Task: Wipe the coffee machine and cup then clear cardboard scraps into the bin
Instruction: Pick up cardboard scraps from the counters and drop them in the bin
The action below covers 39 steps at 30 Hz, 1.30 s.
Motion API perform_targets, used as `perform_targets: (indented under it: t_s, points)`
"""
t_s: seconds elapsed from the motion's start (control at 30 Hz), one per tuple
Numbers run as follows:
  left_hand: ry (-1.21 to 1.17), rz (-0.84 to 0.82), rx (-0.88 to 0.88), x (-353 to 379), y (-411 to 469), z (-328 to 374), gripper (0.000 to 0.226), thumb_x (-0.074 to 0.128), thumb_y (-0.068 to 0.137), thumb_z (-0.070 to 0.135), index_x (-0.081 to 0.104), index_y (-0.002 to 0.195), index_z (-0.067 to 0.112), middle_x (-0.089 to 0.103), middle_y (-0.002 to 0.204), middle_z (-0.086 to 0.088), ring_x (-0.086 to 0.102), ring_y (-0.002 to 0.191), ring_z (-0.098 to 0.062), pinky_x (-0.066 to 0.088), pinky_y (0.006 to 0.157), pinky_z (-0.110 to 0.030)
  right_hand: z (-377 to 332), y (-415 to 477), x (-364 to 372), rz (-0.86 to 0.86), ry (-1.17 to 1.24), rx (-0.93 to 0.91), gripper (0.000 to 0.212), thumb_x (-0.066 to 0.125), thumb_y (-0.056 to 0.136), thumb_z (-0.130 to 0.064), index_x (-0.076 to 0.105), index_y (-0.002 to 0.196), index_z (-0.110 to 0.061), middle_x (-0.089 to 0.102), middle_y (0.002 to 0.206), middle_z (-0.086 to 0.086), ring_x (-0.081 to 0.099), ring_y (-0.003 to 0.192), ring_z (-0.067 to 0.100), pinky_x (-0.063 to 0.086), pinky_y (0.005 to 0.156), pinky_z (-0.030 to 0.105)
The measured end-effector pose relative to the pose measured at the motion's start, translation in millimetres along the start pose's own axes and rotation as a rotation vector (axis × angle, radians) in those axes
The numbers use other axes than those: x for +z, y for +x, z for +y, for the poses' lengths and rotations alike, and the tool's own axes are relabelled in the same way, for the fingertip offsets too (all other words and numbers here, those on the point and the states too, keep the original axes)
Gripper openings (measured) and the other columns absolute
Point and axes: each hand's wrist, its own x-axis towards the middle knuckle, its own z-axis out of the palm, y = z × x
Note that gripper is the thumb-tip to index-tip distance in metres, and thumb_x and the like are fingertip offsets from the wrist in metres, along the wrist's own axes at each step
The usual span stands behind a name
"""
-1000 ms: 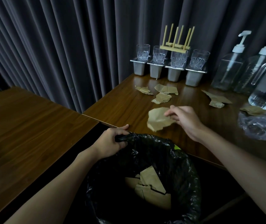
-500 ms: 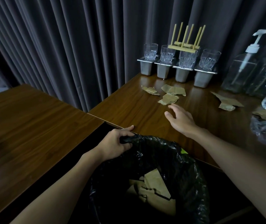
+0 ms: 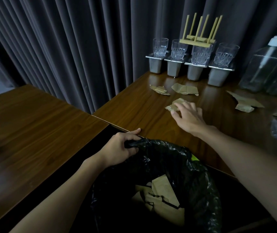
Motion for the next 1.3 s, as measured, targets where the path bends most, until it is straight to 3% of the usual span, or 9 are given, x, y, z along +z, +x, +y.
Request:
perform_targets:
  t_s: [0.13, 0.23, 0.4, 0.53, 0.67, 0.87, 1.0, 1.1, 1.3]
  points:
    - [0.009, -0.001, 0.001, -1, 2, -1, 0.035, 0.068, 0.09, 0.003, 0.072, 0.119, 0.022, 0.051, 0.15, 0.002, 0.033, 0.144, 0.001, 0.032, 0.11, -0.013, -2, -3, 0, -0.046, 0.029, -0.065, 0.04, 0.033, 0.099, -0.051, 0.053, 0.124, -0.028, 0.041, 0.136, -0.006, 0.031, 0.134, 0.015, 0.018, 0.11, 0.042]
    - [0.004, -0.007, 0.01, -2, 2, -1, 0.035, 0.068, 0.09, 0.003, 0.072, 0.119, 0.022, 0.053, 0.148, 0.004, 0.032, 0.144, 0.002, 0.033, 0.104, -0.005, -2, -11, 0, 0.099, 0.141, -0.109, 0.024, 0.04, 0.098, -0.043, 0.054, 0.109, -0.027, 0.049, 0.116, -0.009, 0.045, 0.117, 0.015, 0.027, 0.101, 0.039]
    - [-0.007, 0.005, 0.019, -1, 2, -1, 0.034, 0.069, 0.089, 0.001, 0.073, 0.117, 0.019, 0.053, 0.14, 0.013, 0.034, 0.142, 0.003, 0.035, 0.108, -0.01, -2, -15, 2, 0.02, 0.123, 0.04, 0.061, 0.046, 0.095, -0.045, 0.024, 0.15, -0.029, 0.034, 0.151, 0.0, 0.028, 0.139, 0.022, 0.019, 0.114, 0.044]
    - [-0.005, 0.001, 0.027, -1, 2, -2, 0.034, 0.068, 0.09, 0.001, 0.072, 0.118, 0.019, 0.053, 0.136, 0.016, 0.034, 0.141, 0.003, 0.032, 0.102, -0.002, -1, -15, 0, -0.026, 0.179, 0.063, 0.076, 0.057, 0.086, -0.053, 0.02, 0.149, -0.033, 0.034, 0.15, 0.002, 0.03, 0.137, 0.025, 0.019, 0.111, 0.045]
    - [-0.004, -0.009, 0.029, -2, 3, -3, 0.034, 0.068, 0.09, 0.002, 0.072, 0.118, 0.02, 0.056, 0.143, 0.005, 0.033, 0.144, 0.001, 0.035, 0.114, -0.021, 1, -15, -11, -0.168, 0.264, 0.142, 0.092, 0.069, 0.077, -0.059, 0.019, 0.15, -0.034, 0.03, 0.146, 0.001, 0.022, 0.136, 0.03, 0.027, 0.107, 0.047]
    - [-0.007, -0.002, 0.029, -3, 4, -6, 0.036, 0.069, 0.09, 0.003, 0.072, 0.118, 0.024, 0.054, 0.146, 0.004, 0.033, 0.143, 0.003, 0.038, 0.114, -0.023, -14, -17, -32, -0.212, 0.603, 0.147, 0.035, 0.069, 0.088, -0.015, 0.061, 0.121, -0.009, 0.065, 0.11, 0.005, 0.062, 0.102, 0.019, 0.054, 0.079, 0.032]
    - [0.005, -0.014, 0.044, -5, 5, -7, 0.036, 0.069, 0.09, 0.003, 0.071, 0.118, 0.026, 0.051, 0.147, 0.007, 0.033, 0.143, 0.004, 0.035, 0.105, -0.008, -32, -27, -60, -0.524, 1.034, 0.094, 0.031, 0.07, 0.087, -0.009, 0.064, 0.117, -0.004, 0.073, 0.104, 0.011, 0.068, 0.102, 0.024, 0.057, 0.077, 0.026]
    - [0.041, -0.011, 0.043, -6, 5, -6, 0.038, 0.068, 0.089, 0.003, 0.071, 0.121, 0.024, 0.049, 0.15, 0.003, 0.035, 0.138, 0.008, 0.034, 0.099, -0.001, -44, -32, -61, -0.811, 1.016, -0.047, 0.037, 0.072, 0.087, -0.022, 0.064, 0.121, -0.008, 0.069, 0.116, 0.012, 0.064, 0.113, 0.024, 0.055, 0.084, 0.028]
    - [-0.012, -0.003, 0.051, -5, 3, -5, 0.035, 0.068, 0.089, 0.0, 0.072, 0.119, 0.017, 0.057, 0.143, 0.002, 0.035, 0.14, 0.006, 0.036, 0.101, -0.003, -49, -14, -12, -0.276, 0.736, -0.001, 0.039, 0.062, 0.094, -0.031, 0.054, 0.131, -0.023, 0.052, 0.128, -0.009, 0.047, 0.128, 0.013, 0.04, 0.099, 0.027]
